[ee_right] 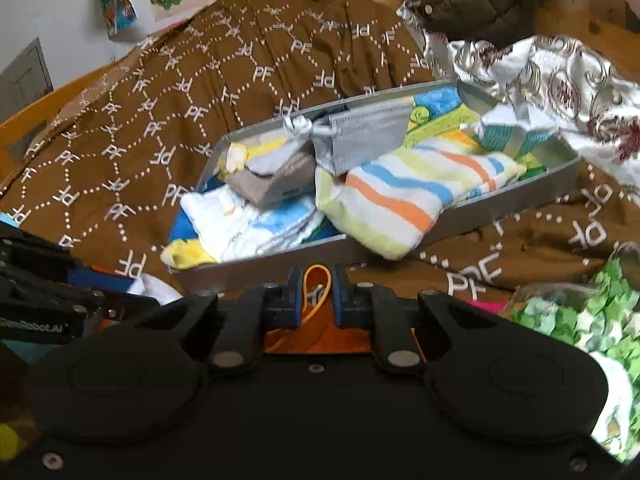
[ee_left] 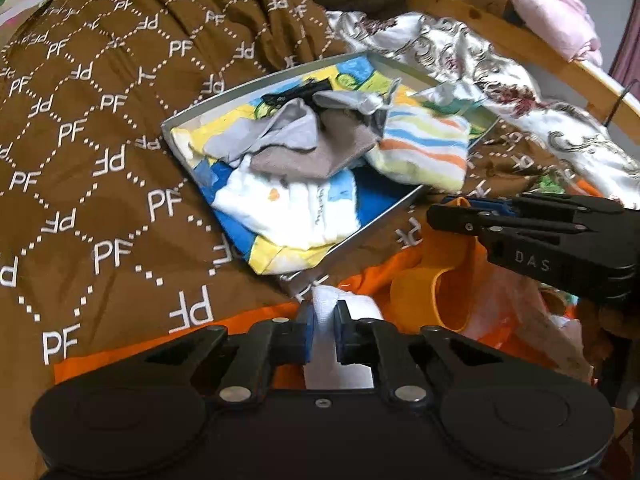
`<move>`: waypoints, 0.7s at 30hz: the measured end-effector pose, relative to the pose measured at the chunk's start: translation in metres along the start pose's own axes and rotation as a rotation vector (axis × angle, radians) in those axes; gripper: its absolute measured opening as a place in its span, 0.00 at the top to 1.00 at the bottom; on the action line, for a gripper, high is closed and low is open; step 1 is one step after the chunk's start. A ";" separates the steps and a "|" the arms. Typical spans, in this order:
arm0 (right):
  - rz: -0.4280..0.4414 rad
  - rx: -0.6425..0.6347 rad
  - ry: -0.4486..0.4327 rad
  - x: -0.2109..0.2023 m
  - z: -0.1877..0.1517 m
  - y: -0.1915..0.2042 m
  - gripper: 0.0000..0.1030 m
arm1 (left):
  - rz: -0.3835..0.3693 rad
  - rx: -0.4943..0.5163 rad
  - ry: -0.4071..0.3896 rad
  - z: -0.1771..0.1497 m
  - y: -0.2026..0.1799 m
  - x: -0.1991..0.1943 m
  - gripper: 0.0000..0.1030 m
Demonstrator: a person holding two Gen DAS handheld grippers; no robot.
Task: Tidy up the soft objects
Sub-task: 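Lift the white cloth and orange strap with both tools and carry them over the tray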
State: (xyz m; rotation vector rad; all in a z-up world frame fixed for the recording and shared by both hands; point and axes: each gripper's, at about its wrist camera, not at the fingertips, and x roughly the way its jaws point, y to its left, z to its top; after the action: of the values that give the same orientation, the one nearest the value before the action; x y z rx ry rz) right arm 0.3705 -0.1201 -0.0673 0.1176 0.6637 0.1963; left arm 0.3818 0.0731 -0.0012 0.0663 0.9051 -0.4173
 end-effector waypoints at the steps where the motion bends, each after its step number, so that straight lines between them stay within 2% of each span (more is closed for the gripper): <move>1: 0.004 -0.004 -0.008 -0.002 0.002 0.001 0.92 | -0.004 -0.001 -0.006 0.001 0.000 -0.002 0.93; 10: 0.015 -0.023 -0.083 -0.026 0.025 0.003 0.93 | -0.036 -0.053 -0.115 0.029 -0.005 -0.027 0.94; 13: 0.008 -0.026 -0.118 -0.037 0.036 0.003 0.93 | -0.063 -0.091 -0.183 0.045 -0.002 -0.035 0.94; 15: -0.001 -0.030 -0.145 -0.044 0.044 0.001 0.93 | -0.089 -0.144 -0.258 0.055 0.002 -0.039 0.94; 17: -0.009 -0.035 -0.168 -0.051 0.053 0.000 0.93 | -0.119 -0.191 -0.298 0.063 0.008 -0.037 0.94; 21: -0.018 -0.047 -0.202 -0.059 0.076 -0.002 0.93 | -0.115 -0.167 -0.373 0.083 0.008 -0.027 0.94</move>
State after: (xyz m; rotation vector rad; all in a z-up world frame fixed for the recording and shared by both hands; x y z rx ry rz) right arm 0.3722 -0.1387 0.0271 0.0854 0.4581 0.1800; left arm 0.4321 0.0700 0.0708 -0.2117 0.5738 -0.4416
